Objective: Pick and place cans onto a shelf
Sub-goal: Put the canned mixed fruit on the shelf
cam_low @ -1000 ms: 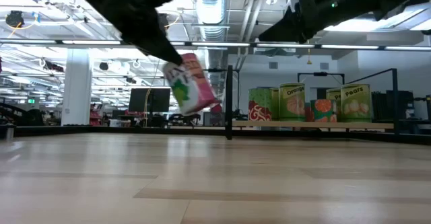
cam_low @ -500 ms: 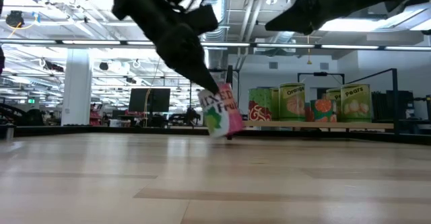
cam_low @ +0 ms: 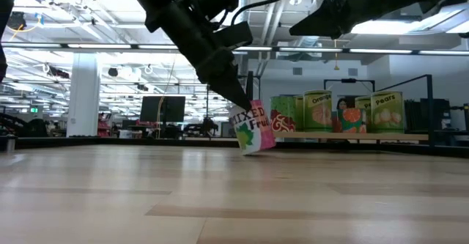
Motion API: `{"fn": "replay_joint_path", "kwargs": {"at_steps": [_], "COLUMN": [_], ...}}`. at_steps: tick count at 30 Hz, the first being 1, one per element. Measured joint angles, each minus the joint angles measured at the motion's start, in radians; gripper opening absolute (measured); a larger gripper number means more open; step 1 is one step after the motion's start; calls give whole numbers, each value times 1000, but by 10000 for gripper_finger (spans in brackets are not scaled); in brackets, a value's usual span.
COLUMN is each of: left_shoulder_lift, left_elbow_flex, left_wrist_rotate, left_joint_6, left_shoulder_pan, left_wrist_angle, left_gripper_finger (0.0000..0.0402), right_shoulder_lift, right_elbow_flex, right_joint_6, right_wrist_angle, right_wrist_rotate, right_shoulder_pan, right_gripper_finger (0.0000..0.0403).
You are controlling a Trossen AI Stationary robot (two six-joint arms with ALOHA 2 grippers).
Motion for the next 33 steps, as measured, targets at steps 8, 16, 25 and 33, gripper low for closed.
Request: {"fn": "replay_joint_path", "kwargs": {"at_steps": [8,16,25,33], "left_shoulder_lift": [-1,-22,-208,-396], "left_elbow_flex": [0,-1,-99,-478], "left_wrist_rotate": [0,0,79,138], "left_joint_6": [-1,11,81,-6], "left_shoulder_pan": [7,6,-21,-19], "left_wrist_angle": [14,26,126,570], "left_gripper_finger": [45,83,85,47], "right_shoulder_lift": [0,0,19,189], "right_elbow_flex": [0,0,-1,70], "right_joint_6": [0,1,3,26], "right_wrist_angle": [0,-4,-24,-6], "right_wrist_rotate": [0,0,-30,-113], "right_shoulder_pan": [0,0,1,-11], "right_gripper_finger": [13,16,14,19]}}
